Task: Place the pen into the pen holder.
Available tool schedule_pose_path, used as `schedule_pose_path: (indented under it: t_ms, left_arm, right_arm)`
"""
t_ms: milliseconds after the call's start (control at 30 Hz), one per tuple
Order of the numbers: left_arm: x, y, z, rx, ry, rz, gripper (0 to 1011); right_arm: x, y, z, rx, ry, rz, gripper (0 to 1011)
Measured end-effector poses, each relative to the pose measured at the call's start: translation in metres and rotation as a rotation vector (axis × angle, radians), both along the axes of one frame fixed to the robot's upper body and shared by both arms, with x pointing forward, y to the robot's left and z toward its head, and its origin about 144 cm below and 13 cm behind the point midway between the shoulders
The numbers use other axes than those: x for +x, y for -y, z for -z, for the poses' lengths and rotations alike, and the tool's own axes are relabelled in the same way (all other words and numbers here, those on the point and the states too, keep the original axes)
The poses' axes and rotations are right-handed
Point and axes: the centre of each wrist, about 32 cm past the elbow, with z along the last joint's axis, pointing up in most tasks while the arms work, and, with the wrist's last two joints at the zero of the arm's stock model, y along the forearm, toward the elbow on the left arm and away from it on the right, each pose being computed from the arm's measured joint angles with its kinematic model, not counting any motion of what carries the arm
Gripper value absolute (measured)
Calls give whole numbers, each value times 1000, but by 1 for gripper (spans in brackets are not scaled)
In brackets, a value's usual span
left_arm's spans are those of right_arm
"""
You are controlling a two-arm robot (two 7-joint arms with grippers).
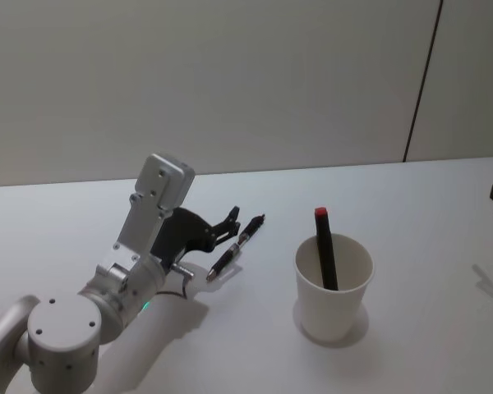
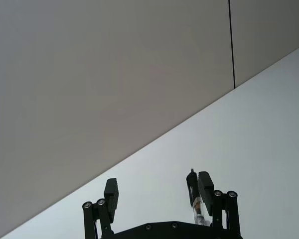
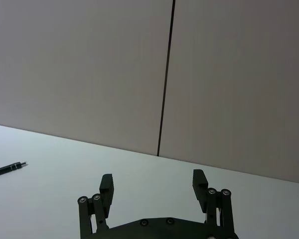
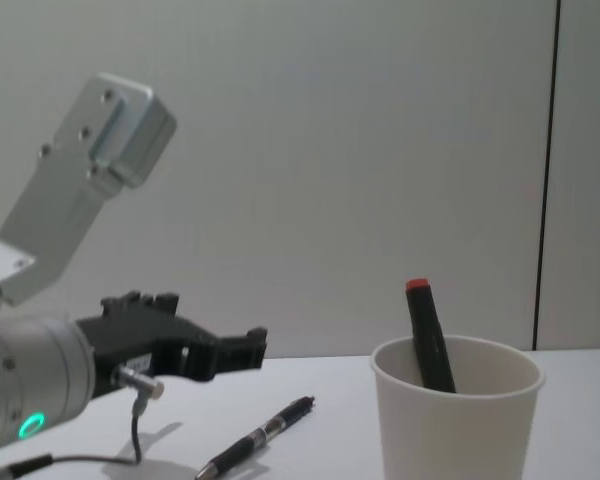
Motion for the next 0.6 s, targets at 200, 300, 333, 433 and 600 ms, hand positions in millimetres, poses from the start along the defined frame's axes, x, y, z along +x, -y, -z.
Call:
schedule_pose_path:
  t_ms: [200, 300, 333, 433, 600]
  left_arm:
    - [-1, -1, 10, -15, -36, -19, 1001]
    - [0, -1, 14, -25, -50, -23, 1001]
    - [0, -1, 15, -26, -53, -24, 1001]
    - [0, -1, 19, -37, -67, -25, 1001]
    - [1, 1, 24, -50, -84, -20, 1001]
  right_arm:
    - [0, 1, 0, -1, -3, 2, 1001]
    - [0, 1, 0, -1, -4, 3, 1002]
    - [0, 1, 0, -1, -4, 3, 1001]
    - [0, 1, 0, -2, -4, 4, 1001]
    - [0, 2, 0, -2, -5, 4, 1002]
